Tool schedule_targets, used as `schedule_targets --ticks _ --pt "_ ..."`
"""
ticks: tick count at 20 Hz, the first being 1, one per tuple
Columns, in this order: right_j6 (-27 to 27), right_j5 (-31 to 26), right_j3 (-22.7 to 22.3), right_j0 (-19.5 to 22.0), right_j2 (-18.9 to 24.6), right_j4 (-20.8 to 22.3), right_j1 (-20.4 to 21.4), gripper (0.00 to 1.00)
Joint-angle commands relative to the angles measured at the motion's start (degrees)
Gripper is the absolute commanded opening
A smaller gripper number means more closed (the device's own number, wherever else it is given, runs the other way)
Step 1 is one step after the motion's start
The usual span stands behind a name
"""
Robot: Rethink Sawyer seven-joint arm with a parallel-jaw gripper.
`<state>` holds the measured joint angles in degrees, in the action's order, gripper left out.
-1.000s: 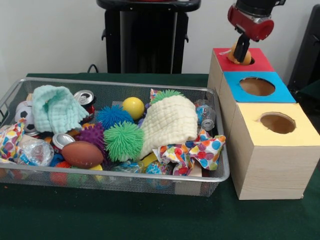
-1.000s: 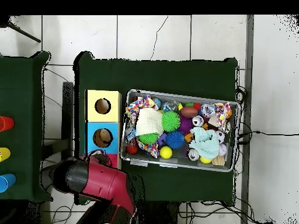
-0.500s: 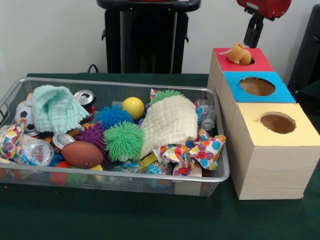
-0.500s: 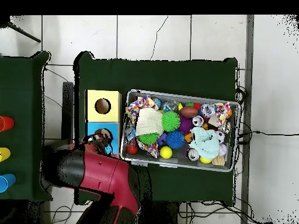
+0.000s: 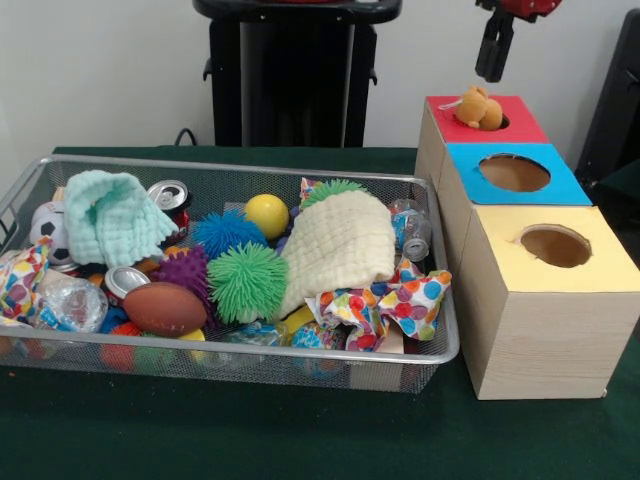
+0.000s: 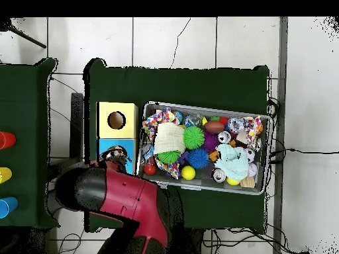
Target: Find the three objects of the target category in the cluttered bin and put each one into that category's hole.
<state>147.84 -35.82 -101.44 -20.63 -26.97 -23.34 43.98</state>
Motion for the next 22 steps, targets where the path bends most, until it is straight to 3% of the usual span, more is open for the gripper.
schedule_targets --ticks 1,2,15,22 --pt "8.6 -6.9 -4.7 0.3 4.4 2.1 -6.8 0.0" --pt "8.2 -4.9 -4.0 1.8 5.6 1.4 -9.7 0.0" --pt "9.0 -6.8 -7.7 2.9 6.9 -0.9 -13.1 0.0" --pt "10.6 -7.6 -10.3 1.3 7.2 -1.9 -11.3 0.0"
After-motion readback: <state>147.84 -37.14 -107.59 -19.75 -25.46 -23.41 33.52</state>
